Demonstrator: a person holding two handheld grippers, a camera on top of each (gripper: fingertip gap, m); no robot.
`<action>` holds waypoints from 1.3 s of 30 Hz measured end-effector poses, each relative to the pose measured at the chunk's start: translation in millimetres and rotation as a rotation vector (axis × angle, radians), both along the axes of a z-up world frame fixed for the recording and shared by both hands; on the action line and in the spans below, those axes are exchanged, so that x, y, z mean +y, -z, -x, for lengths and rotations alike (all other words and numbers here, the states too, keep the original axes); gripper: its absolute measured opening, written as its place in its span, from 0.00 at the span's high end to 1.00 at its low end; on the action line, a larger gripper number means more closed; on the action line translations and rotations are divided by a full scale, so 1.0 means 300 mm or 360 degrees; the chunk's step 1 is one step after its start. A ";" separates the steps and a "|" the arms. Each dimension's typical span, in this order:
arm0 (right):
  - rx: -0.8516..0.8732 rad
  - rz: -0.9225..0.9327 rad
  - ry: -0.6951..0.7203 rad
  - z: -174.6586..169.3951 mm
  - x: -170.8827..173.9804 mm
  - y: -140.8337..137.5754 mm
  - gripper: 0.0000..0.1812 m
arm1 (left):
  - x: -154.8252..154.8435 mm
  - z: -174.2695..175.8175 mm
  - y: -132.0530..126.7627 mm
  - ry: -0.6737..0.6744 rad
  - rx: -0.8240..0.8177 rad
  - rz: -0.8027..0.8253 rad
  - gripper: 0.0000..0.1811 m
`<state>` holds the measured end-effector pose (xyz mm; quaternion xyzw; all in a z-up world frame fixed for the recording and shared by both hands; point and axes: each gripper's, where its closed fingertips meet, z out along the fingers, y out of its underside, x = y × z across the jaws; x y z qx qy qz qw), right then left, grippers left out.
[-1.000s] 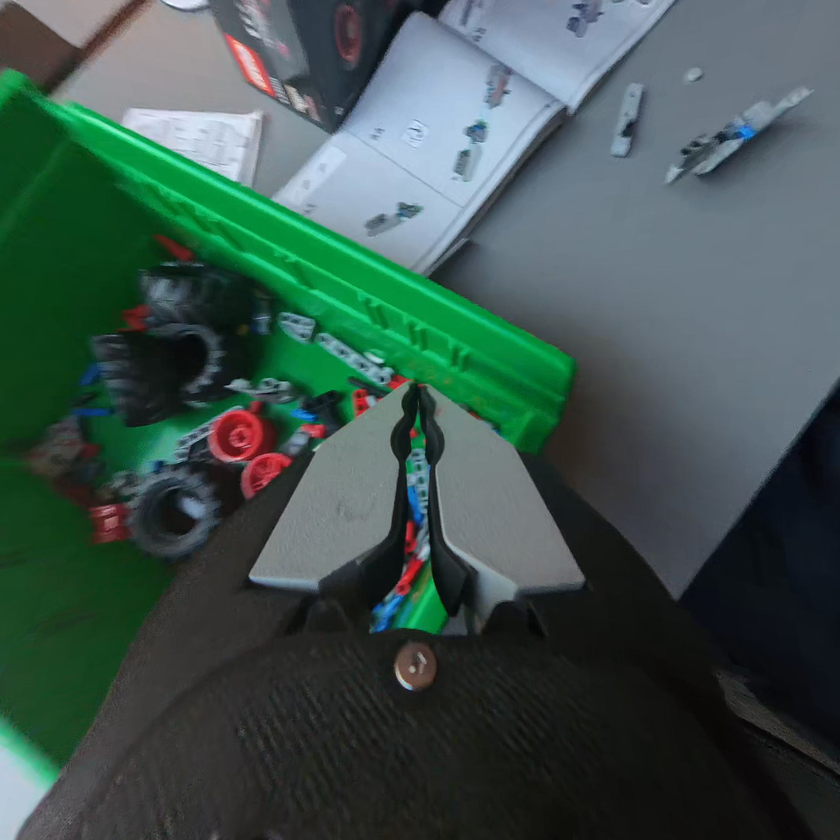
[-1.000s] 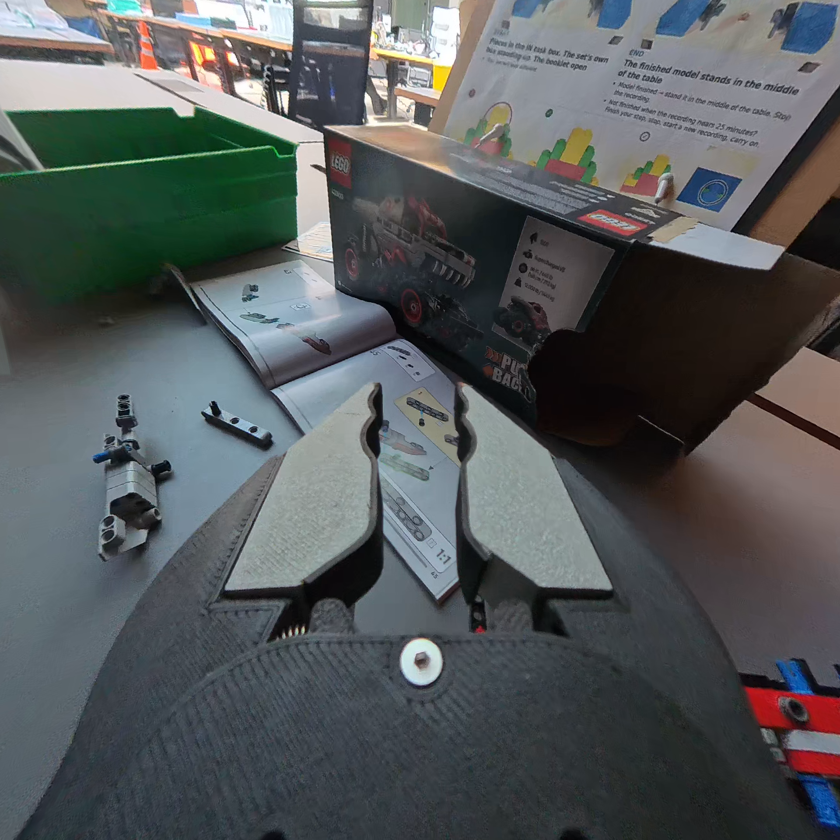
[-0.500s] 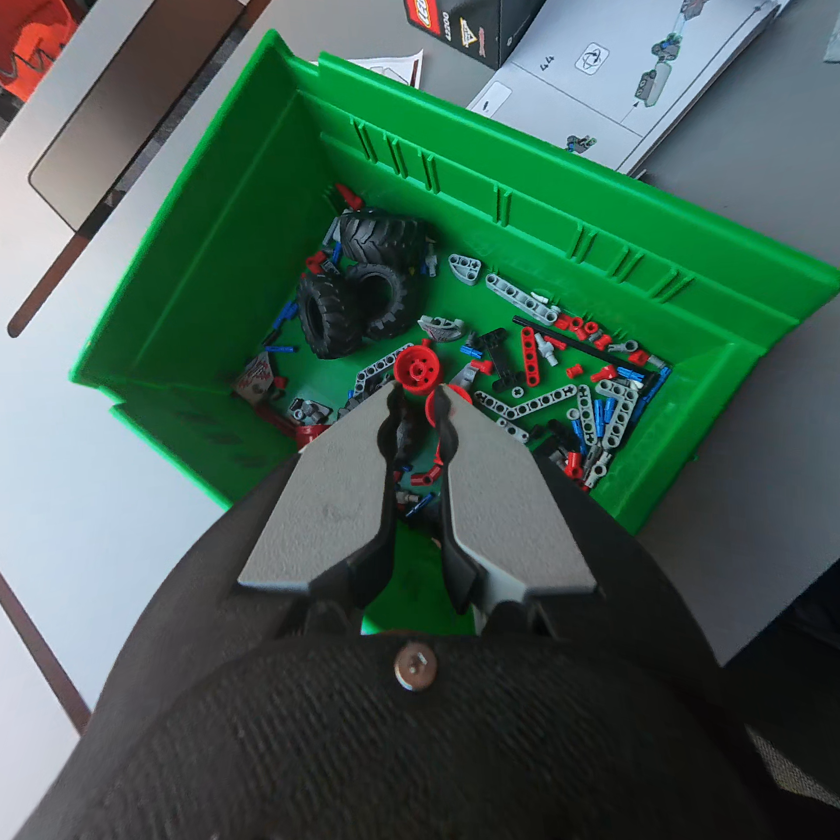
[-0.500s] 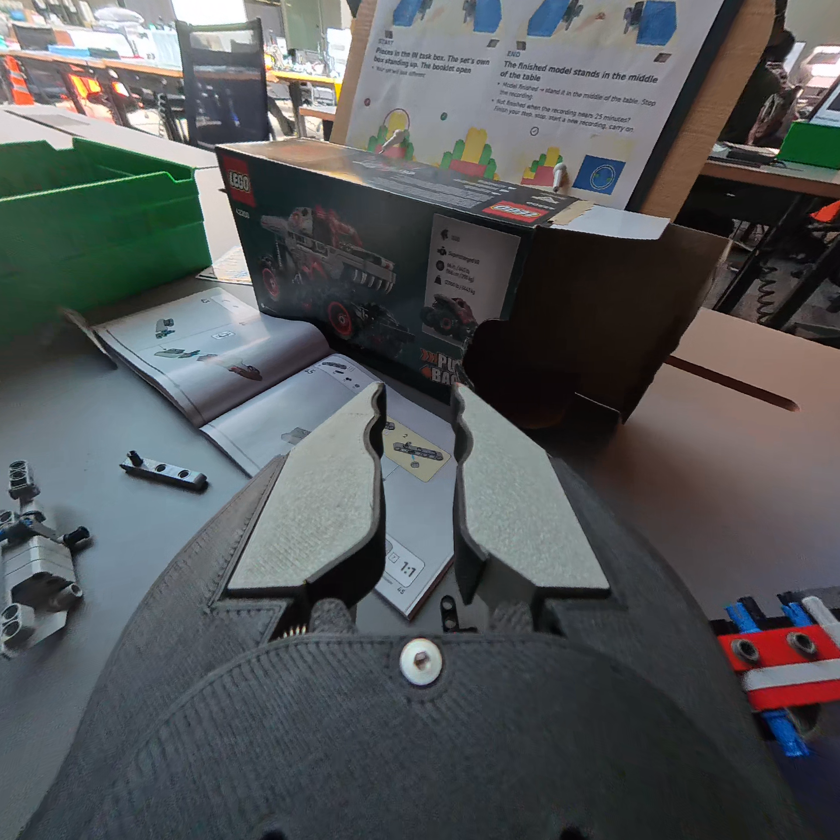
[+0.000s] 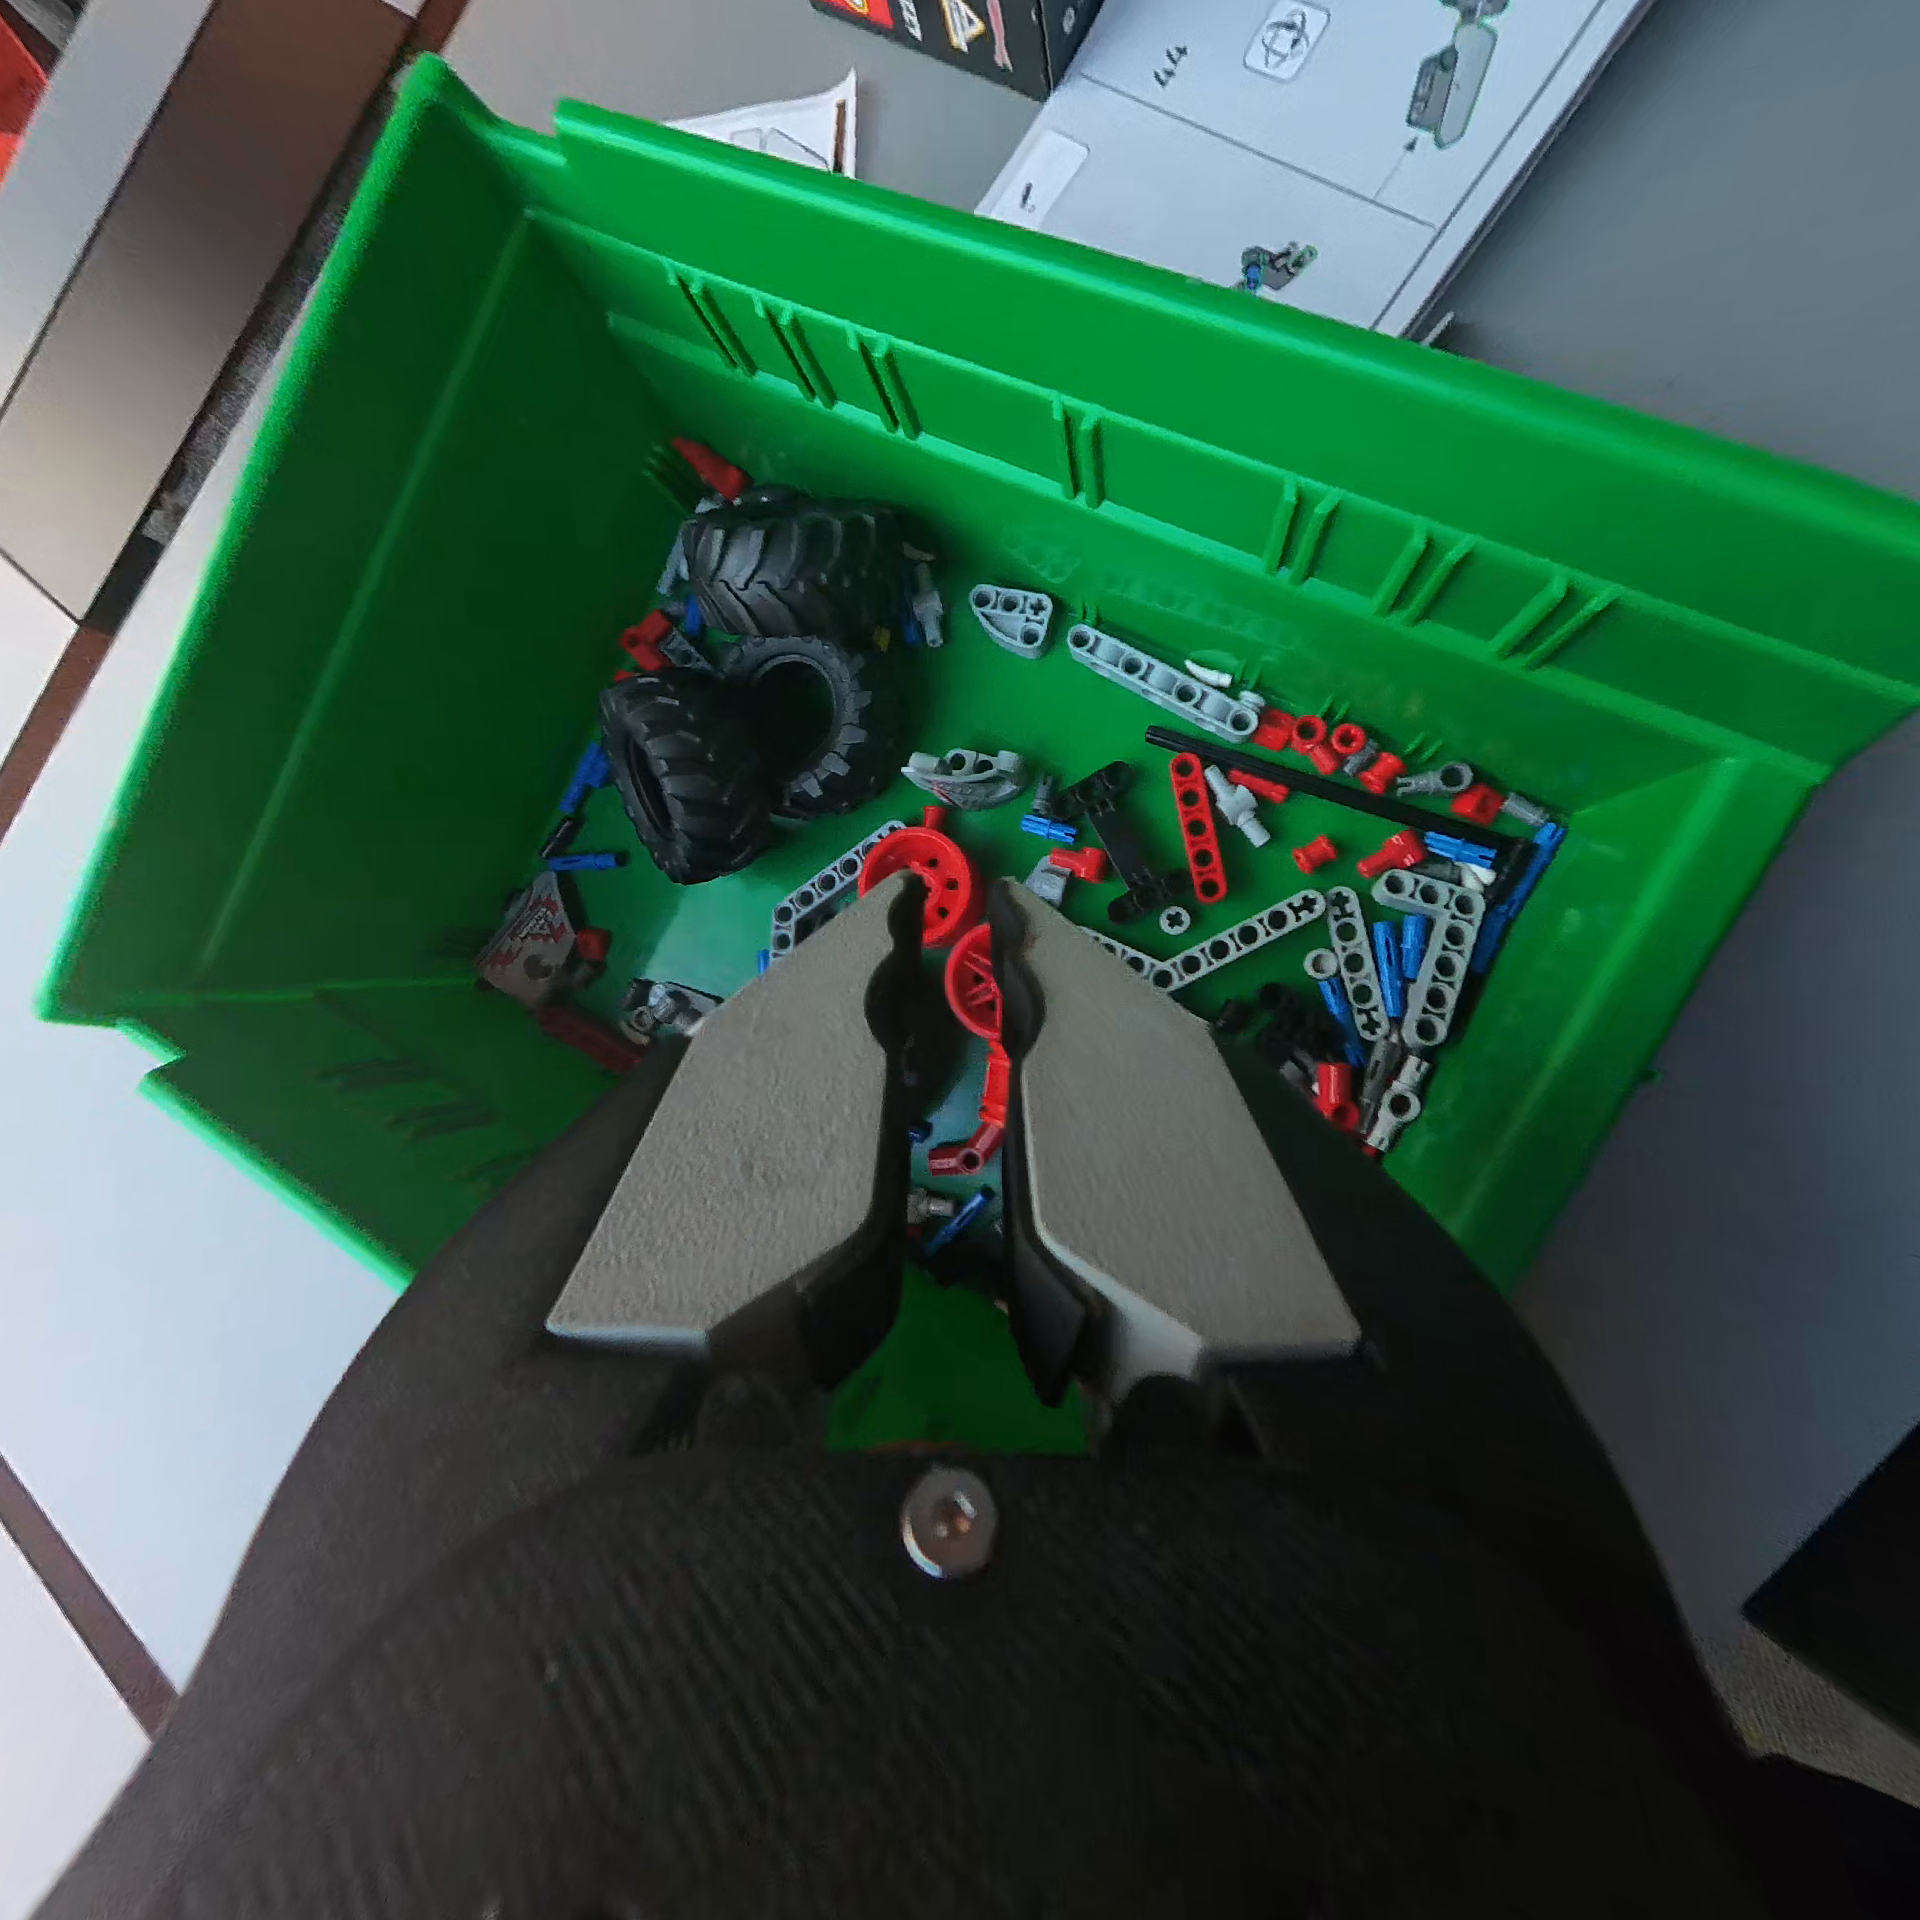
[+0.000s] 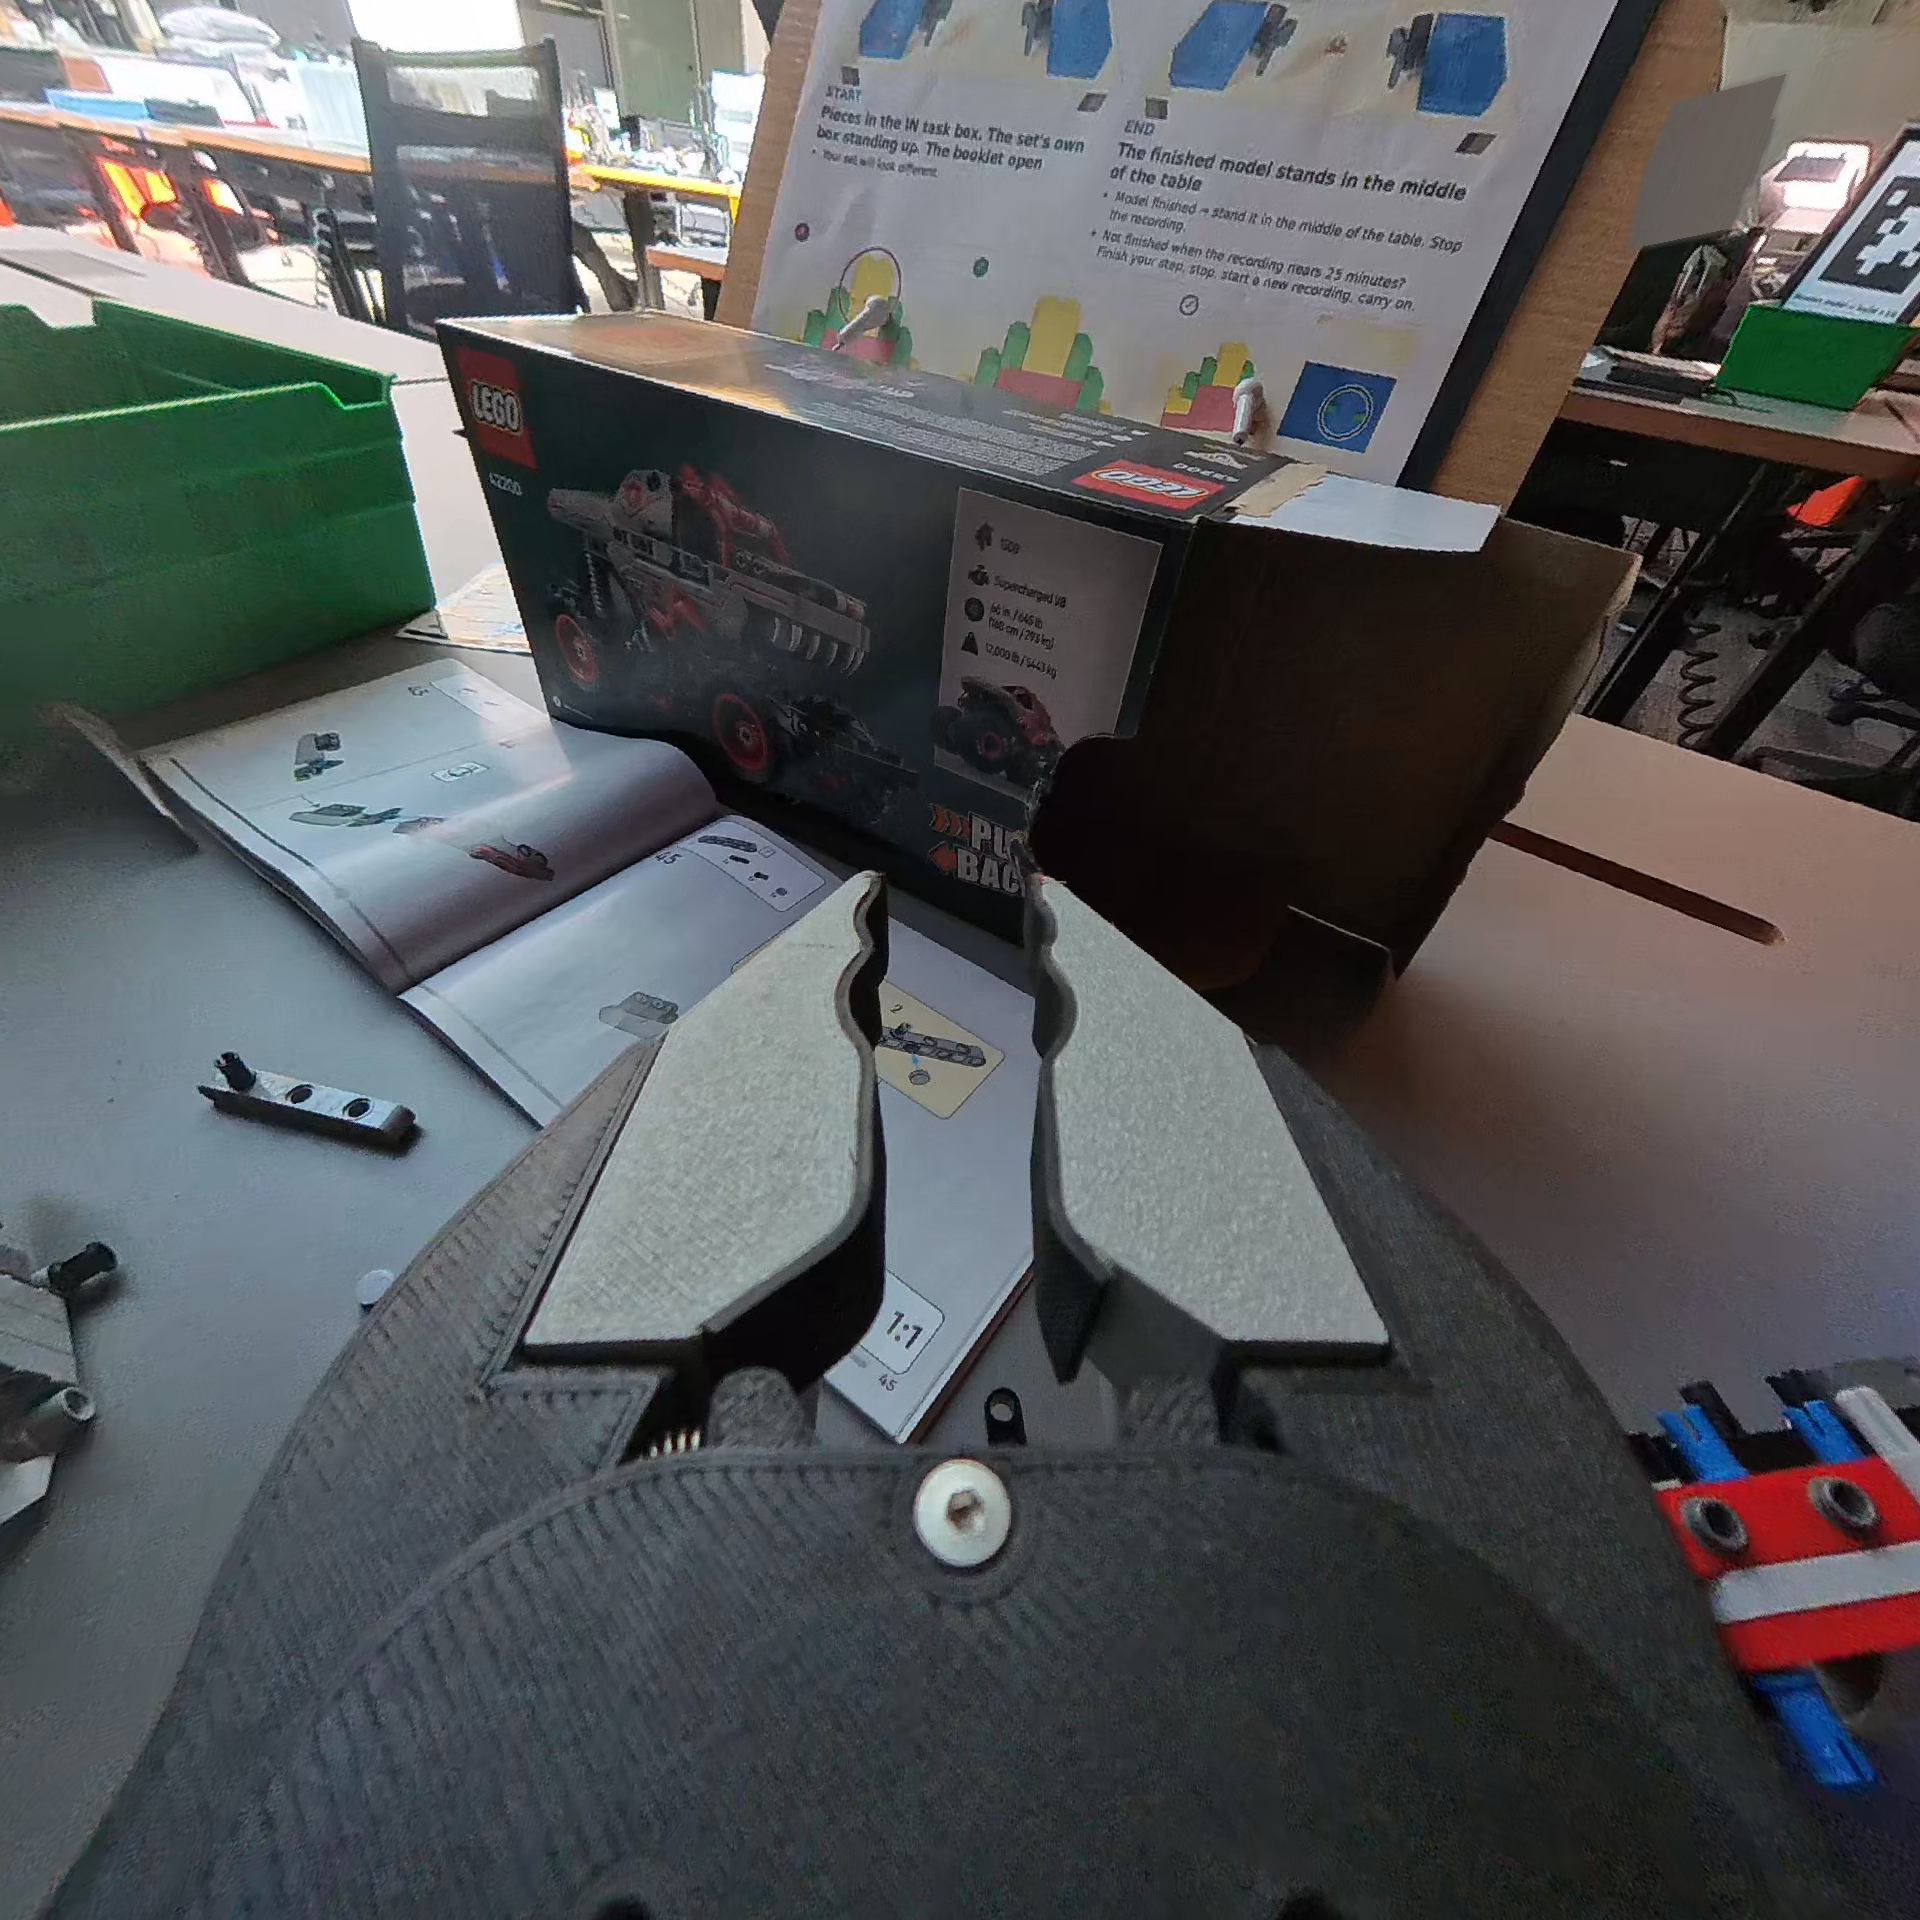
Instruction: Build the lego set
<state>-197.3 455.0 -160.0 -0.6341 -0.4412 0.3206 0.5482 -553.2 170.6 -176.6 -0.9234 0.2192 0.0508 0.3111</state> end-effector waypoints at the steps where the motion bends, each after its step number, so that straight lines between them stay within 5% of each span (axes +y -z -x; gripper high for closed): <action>1: -0.0002 0.0000 0.0003 0.001 0.001 0.001 0.87 | 0.005 0.009 -0.009 -0.0021 -0.0008 -0.0031 0.95; 13: -0.0038 -0.0033 0.0022 0.011 0.003 0.010 0.89 | 0.066 0.220 -0.243 -0.0383 -0.0182 -0.0821 0.92; 17: -0.0038 -0.0030 0.0027 0.011 0.006 0.011 0.89 | 0.064 0.218 -0.233 -0.0378 -0.0390 -0.0803 0.90; 39: -0.0040 -0.0037 0.0022 0.018 0.006 0.013 0.89 | 0.077 0.277 -0.197 -0.0465 -0.0435 -0.0821 0.90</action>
